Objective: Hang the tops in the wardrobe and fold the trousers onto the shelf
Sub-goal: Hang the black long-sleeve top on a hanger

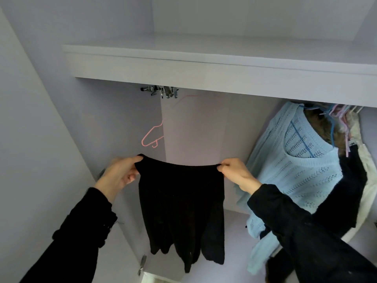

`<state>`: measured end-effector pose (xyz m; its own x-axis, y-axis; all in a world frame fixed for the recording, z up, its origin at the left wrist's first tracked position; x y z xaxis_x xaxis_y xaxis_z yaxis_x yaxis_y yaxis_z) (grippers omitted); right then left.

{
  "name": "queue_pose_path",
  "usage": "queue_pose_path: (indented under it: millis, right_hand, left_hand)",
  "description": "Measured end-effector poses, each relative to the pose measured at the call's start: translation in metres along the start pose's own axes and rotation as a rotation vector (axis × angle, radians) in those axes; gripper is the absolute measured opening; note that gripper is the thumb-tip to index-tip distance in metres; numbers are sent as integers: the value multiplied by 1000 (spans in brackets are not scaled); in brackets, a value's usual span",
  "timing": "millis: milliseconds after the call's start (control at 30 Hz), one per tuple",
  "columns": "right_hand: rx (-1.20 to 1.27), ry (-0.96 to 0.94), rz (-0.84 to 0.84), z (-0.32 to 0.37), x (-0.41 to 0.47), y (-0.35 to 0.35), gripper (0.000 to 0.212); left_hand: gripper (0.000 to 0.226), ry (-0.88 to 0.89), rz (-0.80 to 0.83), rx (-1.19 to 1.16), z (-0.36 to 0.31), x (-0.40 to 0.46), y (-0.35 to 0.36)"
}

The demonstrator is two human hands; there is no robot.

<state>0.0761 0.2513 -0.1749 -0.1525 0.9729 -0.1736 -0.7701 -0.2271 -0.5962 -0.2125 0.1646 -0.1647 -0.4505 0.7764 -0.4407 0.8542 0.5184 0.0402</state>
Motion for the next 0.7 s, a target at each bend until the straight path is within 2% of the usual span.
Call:
queue_pose_path:
  millis: [133, 200, 267, 400, 467, 600, 700]
  right_hand:
    - [147, 82, 267, 27, 0, 34, 9]
    - [164, 56, 317, 43, 8, 48, 19]
    - [277, 23, 322, 61, 19, 61, 20]
    - [804, 66, 323, 110, 49, 91, 11]
    - [996, 106, 288, 128, 64, 96, 15]
    - [1119, 161, 250, 147, 90, 101, 53]
    - [1142, 160, 296, 154, 104, 101, 50]
  left_hand:
    - [18, 100, -4, 28, -21, -3, -7]
    - [15, 128, 37, 28, -28, -9, -6]
    - [14, 161, 58, 61, -34, -16, -4]
    - [19, 220, 11, 174, -38, -21, -12]
    - [21, 243, 2, 230, -38, -24, -14]
    - [23, 274, -4, 294, -41, -23, -25]
    - [19, 284, -4, 306, -45, -20, -33]
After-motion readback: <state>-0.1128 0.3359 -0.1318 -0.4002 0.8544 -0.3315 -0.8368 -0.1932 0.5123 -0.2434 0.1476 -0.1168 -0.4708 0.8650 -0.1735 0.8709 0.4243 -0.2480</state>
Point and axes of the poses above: each hand's wrist, its own x-axis towards the middle knuckle, its own y-axis out of the palm, z = x × y, the point moved 5 cm from there along x, towards the middle knuckle, and after that the axes turned 1 degree about -z, right-handed, at the moved point
